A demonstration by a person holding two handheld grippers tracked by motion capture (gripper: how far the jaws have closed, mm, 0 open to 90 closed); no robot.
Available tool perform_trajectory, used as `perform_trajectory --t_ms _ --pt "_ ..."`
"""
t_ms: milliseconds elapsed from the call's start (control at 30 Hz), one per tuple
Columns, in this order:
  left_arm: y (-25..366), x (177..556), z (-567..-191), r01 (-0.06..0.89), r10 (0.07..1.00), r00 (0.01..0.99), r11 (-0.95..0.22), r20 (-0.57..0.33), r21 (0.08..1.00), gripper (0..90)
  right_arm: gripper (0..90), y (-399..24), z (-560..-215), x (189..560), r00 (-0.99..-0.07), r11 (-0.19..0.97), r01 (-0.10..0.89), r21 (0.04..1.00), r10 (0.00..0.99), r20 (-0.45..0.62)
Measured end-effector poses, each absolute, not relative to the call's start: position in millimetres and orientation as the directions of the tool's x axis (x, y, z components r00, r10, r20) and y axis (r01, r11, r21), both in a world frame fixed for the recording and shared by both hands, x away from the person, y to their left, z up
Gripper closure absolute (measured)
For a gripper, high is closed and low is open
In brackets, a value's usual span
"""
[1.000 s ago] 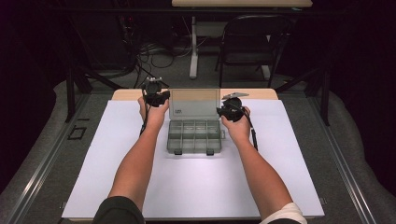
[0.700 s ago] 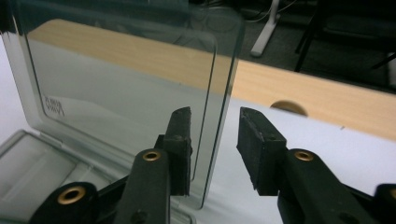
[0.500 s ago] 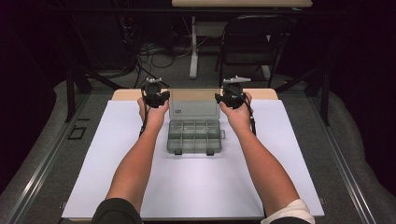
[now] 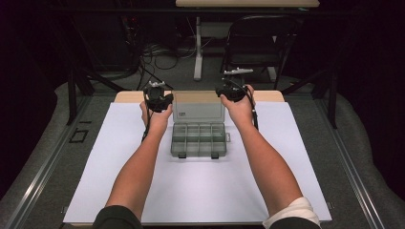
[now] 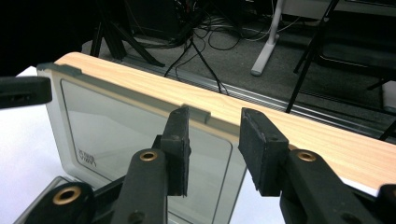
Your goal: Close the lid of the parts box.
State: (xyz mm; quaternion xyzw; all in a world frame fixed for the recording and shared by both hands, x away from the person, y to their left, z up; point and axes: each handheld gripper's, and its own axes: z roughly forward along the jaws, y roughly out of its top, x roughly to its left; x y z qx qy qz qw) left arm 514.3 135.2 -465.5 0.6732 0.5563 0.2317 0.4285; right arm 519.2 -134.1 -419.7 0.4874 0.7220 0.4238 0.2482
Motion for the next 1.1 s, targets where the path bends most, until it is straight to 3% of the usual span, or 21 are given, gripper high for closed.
perform_trajectory --t_ms 967,1100 --pt "137 497 -463 0.538 0.943 0.292 -0.021 -0.163 0.843 89.0 69.6 -114 -414 534 -0.376 0.106 0.536 0.838 0.918 0.124" --pt "137 496 -463 0.528 0.944 0.288 -0.016 -0.161 0.849 89.0 78.2 -114 -411 535 -0.364 0.110 0.536 0.837 0.925 0.111"
